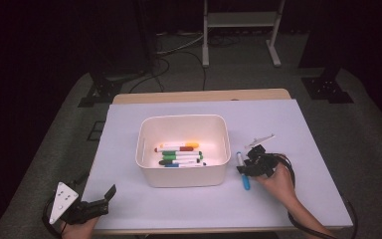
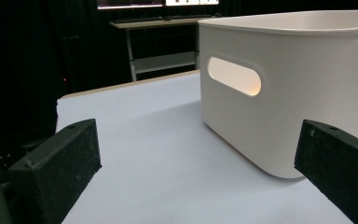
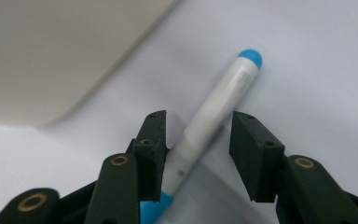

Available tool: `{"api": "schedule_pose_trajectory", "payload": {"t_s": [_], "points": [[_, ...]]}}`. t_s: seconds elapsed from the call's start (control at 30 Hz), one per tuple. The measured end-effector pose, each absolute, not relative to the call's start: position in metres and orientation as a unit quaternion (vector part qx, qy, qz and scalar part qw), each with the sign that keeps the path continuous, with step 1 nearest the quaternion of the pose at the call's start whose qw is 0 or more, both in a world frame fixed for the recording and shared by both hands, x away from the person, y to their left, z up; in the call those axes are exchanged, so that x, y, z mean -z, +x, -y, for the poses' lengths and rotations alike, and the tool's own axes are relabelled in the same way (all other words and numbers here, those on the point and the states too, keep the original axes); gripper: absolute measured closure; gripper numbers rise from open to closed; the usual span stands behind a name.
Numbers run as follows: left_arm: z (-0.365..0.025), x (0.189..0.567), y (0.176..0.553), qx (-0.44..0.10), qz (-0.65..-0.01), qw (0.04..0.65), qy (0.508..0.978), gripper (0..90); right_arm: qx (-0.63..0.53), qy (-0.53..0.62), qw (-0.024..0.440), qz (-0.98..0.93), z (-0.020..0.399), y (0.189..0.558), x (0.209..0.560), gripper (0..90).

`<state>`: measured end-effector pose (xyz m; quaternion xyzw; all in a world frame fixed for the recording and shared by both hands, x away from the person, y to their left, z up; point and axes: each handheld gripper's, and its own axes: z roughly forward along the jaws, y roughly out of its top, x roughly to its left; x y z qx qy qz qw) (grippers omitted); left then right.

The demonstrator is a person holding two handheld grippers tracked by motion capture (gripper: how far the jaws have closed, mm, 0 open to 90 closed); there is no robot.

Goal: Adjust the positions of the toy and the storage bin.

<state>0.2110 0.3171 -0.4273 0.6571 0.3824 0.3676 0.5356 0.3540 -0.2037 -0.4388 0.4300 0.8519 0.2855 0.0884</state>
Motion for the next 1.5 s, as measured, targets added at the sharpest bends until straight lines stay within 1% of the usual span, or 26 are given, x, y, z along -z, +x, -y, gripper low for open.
{"api": "schedule_pose_trajectory", "payload": {"t_s": [0.07,0.23,0.43,0.47,0.77,0.97,1.27,1.5], "points": [[-0.318,0.427,0.211,-0.367,-0.383,0.536,0.656,0.0,-0.278,0.436,0.096,-0.850,0.209,0.353,0.438,56.8],[-0.318,0.428,0.211,-0.367,-0.383,0.536,0.656,0.0,-0.268,0.446,0.114,-0.846,0.219,0.350,0.438,67.2],[-0.318,0.427,0.211,-0.368,-0.383,0.536,0.656,0.0,-0.264,0.449,0.118,-0.846,0.225,0.350,0.438,74.5],[-0.318,0.427,0.211,-0.368,-0.383,0.536,0.656,0.0,-0.265,0.452,0.113,-0.844,0.226,0.350,0.438,75.0],[-0.317,0.428,0.212,-0.367,-0.383,0.534,0.659,0.0,-0.283,0.462,0.083,-0.837,0.240,0.346,0.436,75.7],[-0.316,0.428,0.212,-0.366,-0.384,0.533,0.659,0.0,-0.299,0.462,0.071,-0.832,0.251,0.343,0.425,75.7],[-0.316,0.429,0.213,-0.365,-0.383,0.532,0.661,0.0,-0.336,0.456,0.060,-0.822,0.263,0.335,0.387,75.7],[-0.315,0.429,0.213,-0.364,-0.383,0.532,0.662,0.0,-0.363,0.431,0.070,-0.823,0.263,0.329,0.340,75.7]]}}
